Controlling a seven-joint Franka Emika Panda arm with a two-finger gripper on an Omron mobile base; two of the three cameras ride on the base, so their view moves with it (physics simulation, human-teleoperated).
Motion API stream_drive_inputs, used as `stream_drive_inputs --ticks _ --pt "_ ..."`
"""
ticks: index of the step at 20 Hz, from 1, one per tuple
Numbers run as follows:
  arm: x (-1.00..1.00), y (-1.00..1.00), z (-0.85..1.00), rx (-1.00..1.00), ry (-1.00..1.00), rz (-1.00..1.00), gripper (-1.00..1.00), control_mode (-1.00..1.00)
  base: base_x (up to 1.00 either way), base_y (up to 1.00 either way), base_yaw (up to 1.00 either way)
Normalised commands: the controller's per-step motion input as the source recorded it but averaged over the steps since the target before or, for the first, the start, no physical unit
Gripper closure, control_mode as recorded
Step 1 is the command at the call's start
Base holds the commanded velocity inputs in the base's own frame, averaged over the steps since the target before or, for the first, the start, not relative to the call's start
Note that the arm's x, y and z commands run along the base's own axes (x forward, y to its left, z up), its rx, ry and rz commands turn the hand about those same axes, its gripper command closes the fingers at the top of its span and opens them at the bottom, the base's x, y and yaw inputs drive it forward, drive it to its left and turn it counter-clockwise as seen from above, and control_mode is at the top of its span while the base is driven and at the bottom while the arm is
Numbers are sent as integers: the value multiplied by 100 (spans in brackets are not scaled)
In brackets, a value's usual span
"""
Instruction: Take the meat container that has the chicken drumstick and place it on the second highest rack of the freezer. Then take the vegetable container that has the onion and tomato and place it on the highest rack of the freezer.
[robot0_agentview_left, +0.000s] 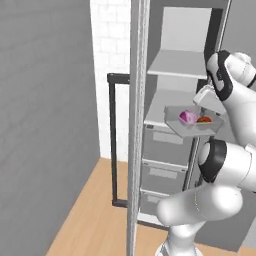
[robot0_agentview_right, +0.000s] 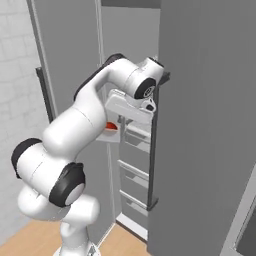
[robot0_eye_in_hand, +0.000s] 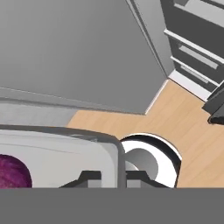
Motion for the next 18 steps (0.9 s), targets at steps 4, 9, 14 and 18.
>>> stream_drive_inputs --ticks 4,9,14,18 --pt "0 0 0 0 0 0 100 100 0 22 -34" --pt "0 0 0 0 0 0 100 100 0 11 -43" --pt "1 46 1 -5 -9 -28 100 -100 0 22 -17" --pt "23 100 19 -15 -16 -52 100 -100 0 0 0"
